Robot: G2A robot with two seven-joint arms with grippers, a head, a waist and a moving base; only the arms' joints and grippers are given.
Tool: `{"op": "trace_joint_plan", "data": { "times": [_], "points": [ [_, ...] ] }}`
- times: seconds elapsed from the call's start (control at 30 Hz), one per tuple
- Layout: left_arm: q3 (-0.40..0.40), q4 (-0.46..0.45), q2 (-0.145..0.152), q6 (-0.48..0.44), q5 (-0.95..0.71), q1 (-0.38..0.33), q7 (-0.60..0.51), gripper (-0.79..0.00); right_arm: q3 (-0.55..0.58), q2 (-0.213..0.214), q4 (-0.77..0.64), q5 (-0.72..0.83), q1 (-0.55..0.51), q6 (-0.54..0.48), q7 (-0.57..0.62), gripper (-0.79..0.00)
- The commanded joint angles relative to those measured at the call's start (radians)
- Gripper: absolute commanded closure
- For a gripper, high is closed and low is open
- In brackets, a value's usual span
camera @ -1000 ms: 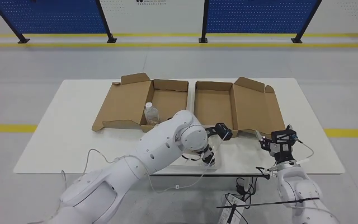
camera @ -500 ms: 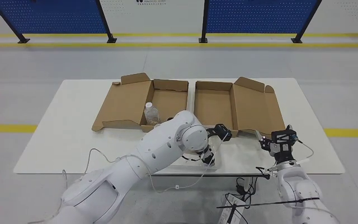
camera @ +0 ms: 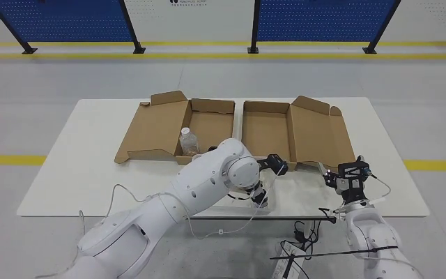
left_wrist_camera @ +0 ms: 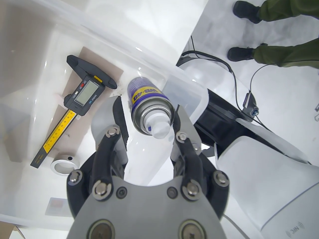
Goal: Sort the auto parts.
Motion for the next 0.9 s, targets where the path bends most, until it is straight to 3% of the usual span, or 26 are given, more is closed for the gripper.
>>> {"op": "trace_joint_plan", "data": {
  "times": [0.0, 0.63, 0.7, 0.83, 0.87],
  "points": [
    [0.002, 0.002, -0.001, -0.004, -0.001, 0.000, -0.005, -0.422, 0.000, 0.000, 0.000, 0.000, 0.000, 0.000, 0.000, -0.785],
    [0.009, 0.039, -0.011, -0.021, 0.021, -0.007, 0.013, -0.345, 0.000, 0.000, 0.000, 0.000, 0.000, 0.000, 0.000, -0.785],
    [0.008, 0.044, -0.012, -0.016, 0.022, -0.005, 0.023, -0.292, 0.000, 0.000, 0.000, 0.000, 0.000, 0.000, 0.000, -0.785],
    [0.004, 0.049, -0.013, -0.009, 0.027, -0.007, 0.034, -0.034, 0.000, 0.000, 0.000, 0.000, 0.000, 0.000, 0.000, -0.785],
    [0.003, 0.049, -0.013, -0.009, 0.028, -0.007, 0.035, 0.000, 0.000, 0.000, 0.000, 0.000, 0.000, 0.000, 0.000, -0.785]
  ]
}}
